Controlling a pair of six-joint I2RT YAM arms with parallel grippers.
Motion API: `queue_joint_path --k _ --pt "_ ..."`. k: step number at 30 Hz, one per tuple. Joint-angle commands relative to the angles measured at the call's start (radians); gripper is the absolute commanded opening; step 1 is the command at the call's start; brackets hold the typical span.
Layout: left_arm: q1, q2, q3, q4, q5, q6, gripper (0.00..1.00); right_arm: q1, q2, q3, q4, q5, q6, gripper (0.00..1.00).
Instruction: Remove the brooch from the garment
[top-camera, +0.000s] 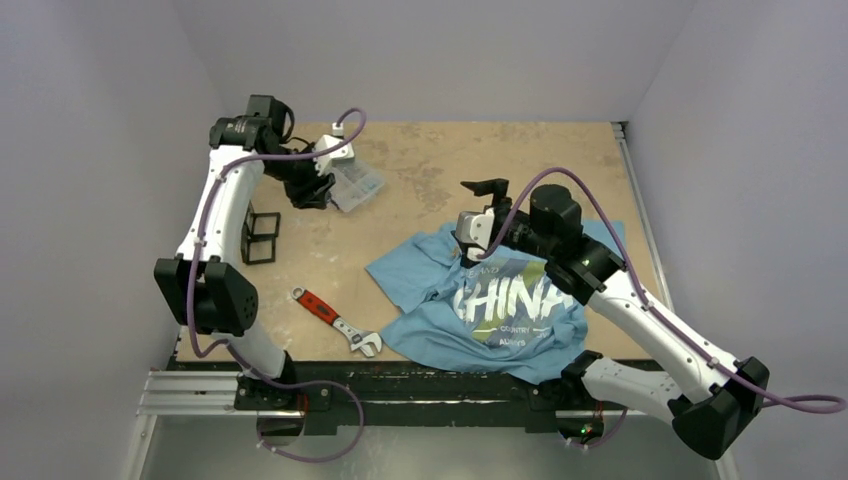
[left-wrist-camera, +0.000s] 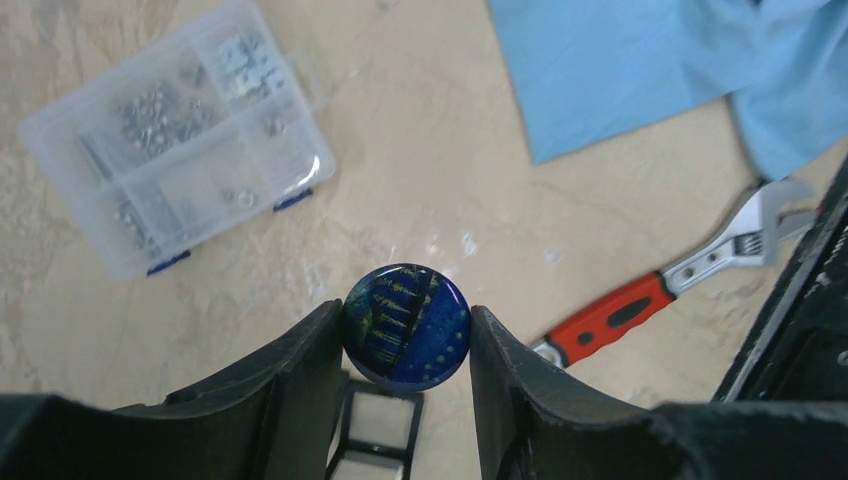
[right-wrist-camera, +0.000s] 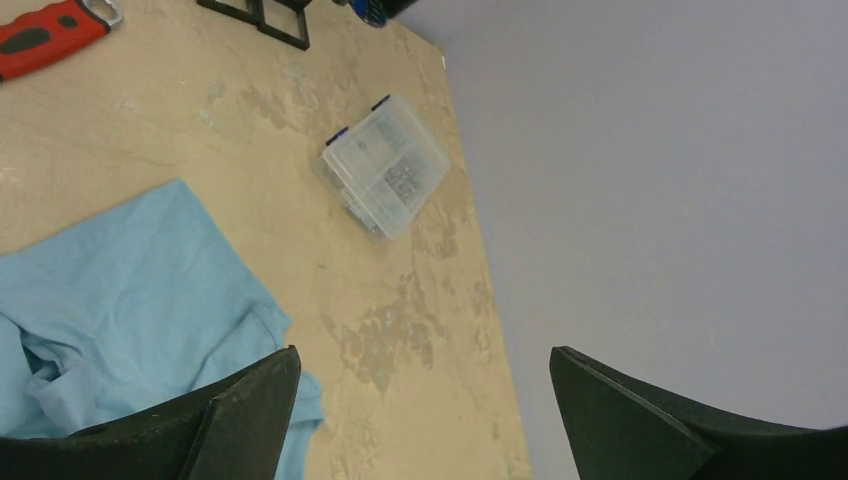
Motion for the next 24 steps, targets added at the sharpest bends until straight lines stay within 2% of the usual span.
queue_joint_path --k 1,7,18,24 --pt "0.082 0.025 -0.050 0.001 -0.105 0.194 0.21 0.000 -0.013 0.009 -0.002 0.100 0.156 0.99" --pt "0.166 0.056 -0.157 0.109 -0.256 0.363 0.21 -0.001 0.000 0.016 -0.016 0.147 0.216 0.99" --pt "0.217 0.221 -0.157 0.258 -0.415 0.408 0.24 -0.001 0.000 0.006 -0.030 0.148 0.223 0.99" --pt "0.225 0.301 -0.114 0.250 -0.451 0.450 0.25 -0.001 0.004 0.008 -0.042 0.153 0.218 0.99"
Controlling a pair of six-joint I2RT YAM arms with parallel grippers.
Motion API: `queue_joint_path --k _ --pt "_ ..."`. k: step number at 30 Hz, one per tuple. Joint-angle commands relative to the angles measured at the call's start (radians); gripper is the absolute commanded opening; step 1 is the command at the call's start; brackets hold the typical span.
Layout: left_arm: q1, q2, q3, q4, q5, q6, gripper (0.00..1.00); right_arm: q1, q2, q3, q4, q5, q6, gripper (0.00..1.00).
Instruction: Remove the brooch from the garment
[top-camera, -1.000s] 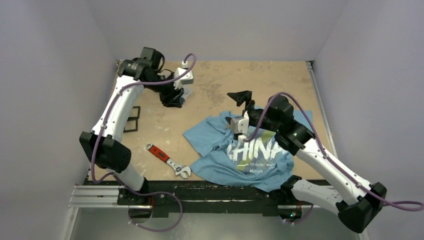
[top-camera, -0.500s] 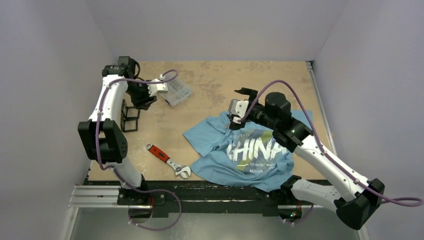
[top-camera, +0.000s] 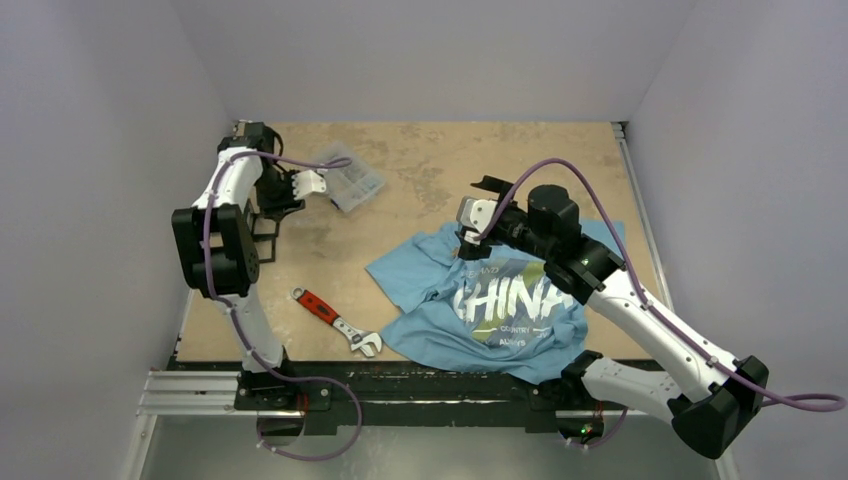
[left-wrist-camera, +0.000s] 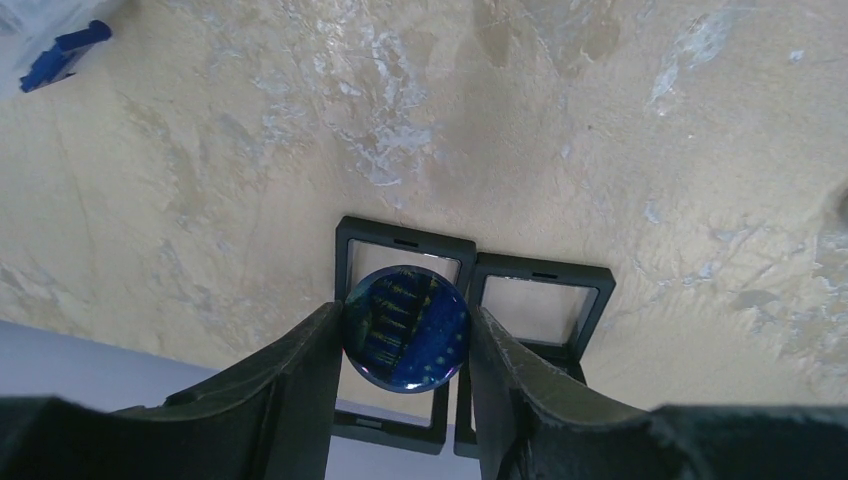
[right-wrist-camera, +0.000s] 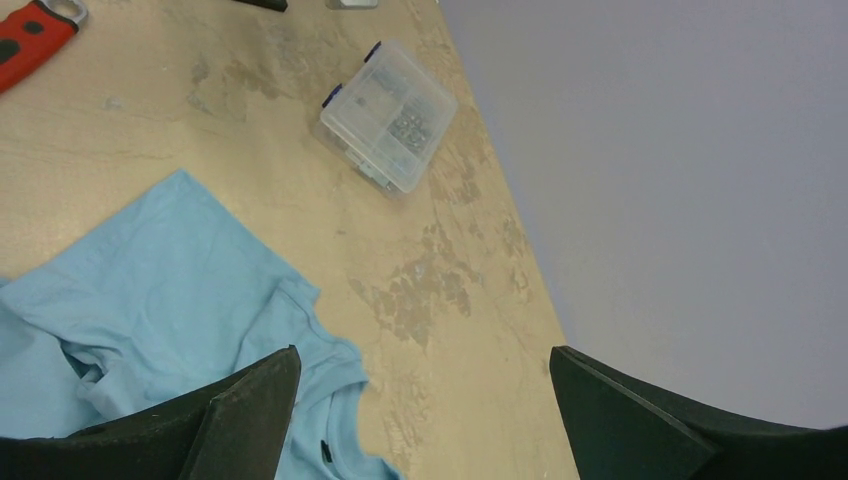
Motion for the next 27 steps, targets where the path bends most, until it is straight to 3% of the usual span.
queue_joint_path --k 1,27 --pt "0.015 0.042 0.038 0.020 -0.044 0.072 0.26 0.000 -0.002 0.008 -0.011 0.018 0.013 0.99" --pt "0.052 0.186 0.117 -0.006 -0.136 0.124 0.36 0.000 -0.020 -0.007 -0.060 0.011 -0.068 0.99"
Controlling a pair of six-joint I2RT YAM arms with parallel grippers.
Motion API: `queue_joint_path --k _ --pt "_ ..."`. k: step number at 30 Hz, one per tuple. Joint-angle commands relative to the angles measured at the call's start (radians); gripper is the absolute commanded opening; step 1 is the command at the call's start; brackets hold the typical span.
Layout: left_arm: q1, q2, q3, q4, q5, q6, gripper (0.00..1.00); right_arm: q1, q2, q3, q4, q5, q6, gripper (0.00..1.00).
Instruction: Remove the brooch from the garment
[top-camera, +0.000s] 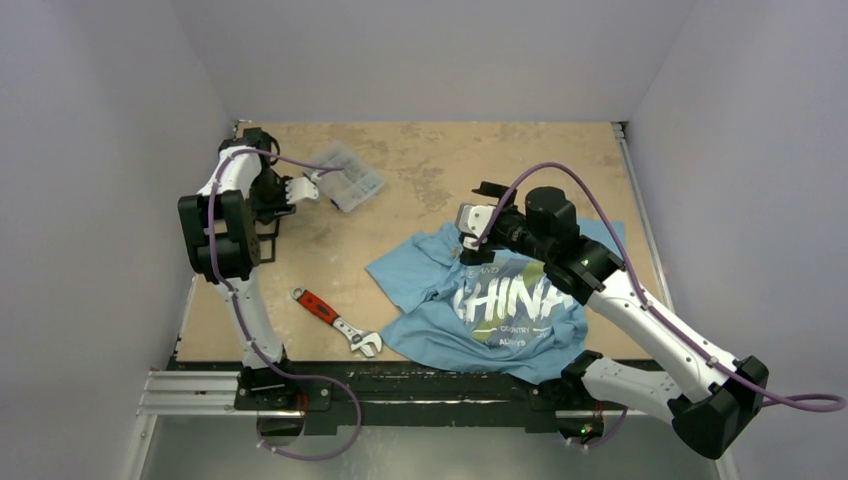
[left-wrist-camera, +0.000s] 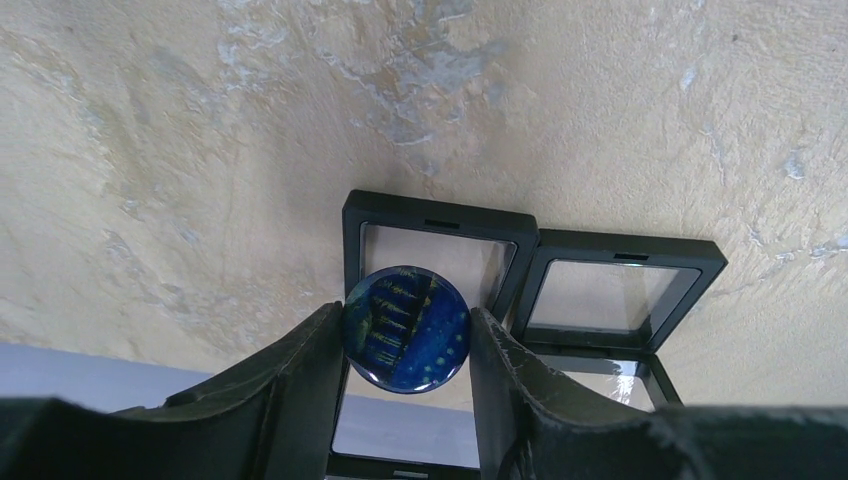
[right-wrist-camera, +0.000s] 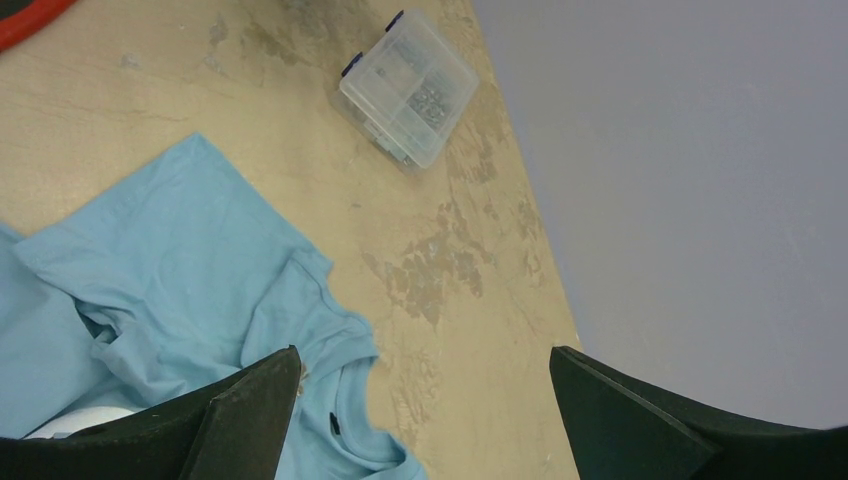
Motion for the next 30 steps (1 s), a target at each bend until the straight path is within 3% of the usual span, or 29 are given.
queue_joint_path --k 1,20,30 --pt "0.006 0.009 0.035 -0.023 -0.012 0.042 0.35 0.000 -0.021 -0.006 0.005 0.006 -0.032 0.99" --pt "0.006 0.031 0.018 -0.039 -0.005 0.034 0.39 0.000 -0.009 0.014 -0.022 -0.005 -0.041 0.99" --pt "0.008 0.034 0.000 -0.032 -0.016 0.045 0.50 -0.001 -0.004 0.024 -0.036 -0.004 -0.045 0.99"
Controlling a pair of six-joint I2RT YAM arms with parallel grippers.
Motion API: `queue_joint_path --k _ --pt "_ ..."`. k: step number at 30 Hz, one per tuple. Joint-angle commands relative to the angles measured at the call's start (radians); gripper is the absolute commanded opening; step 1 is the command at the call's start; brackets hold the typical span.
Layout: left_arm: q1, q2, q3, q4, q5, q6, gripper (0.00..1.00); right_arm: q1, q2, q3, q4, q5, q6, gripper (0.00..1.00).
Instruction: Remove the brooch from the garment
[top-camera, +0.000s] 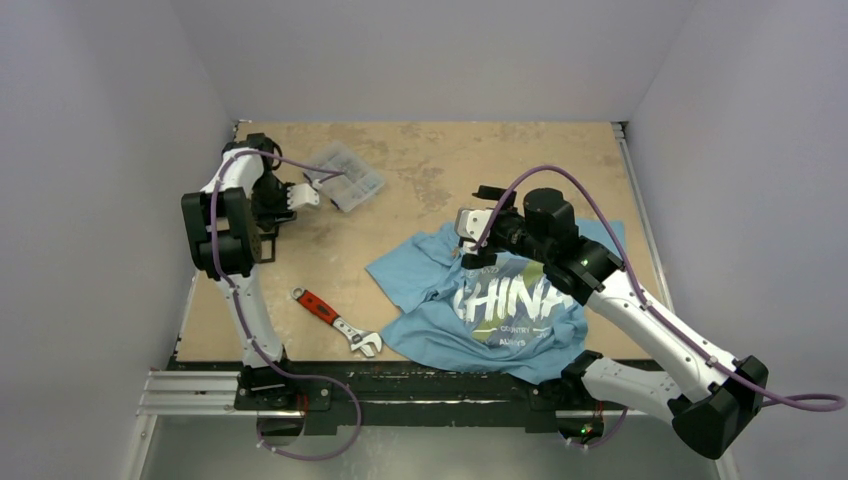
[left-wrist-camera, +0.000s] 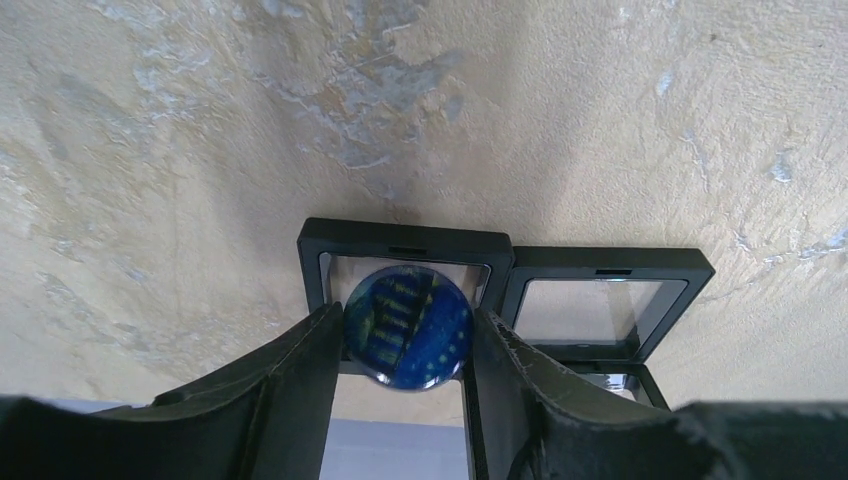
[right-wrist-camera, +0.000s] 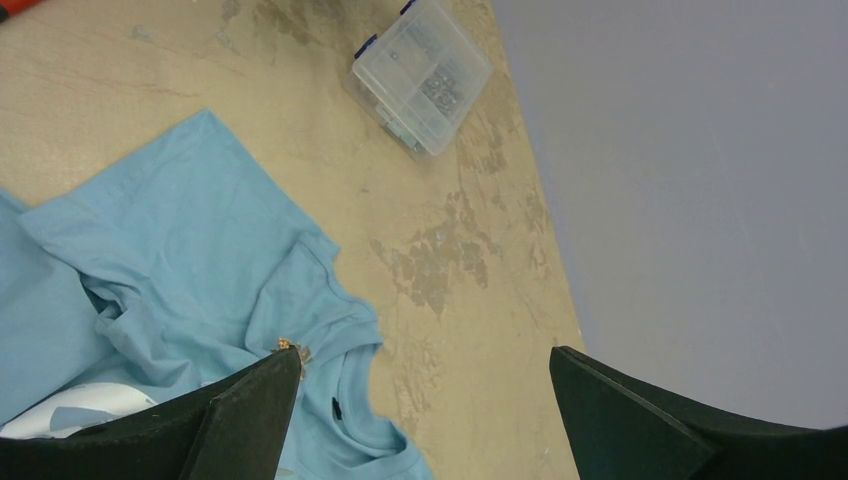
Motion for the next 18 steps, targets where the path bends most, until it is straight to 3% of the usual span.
queue_joint_path --k 1,9,18 --pt "0.007 -0.007 -0.003 -0.006 0.001 0.030 0.51 0.000 -0.002 0.031 -0.002 -0.003 0.000 0.99" --pt "0.007 -0.008 0.009 -0.004 -0.004 0.046 0.59 0.000 0.002 0.033 -0.001 -0.005 0.010 0.99" --pt "-0.029 -0.128 0.051 -0.088 0.086 0.060 0.64 0.000 0.013 0.034 0.013 -0.019 0.059 0.99"
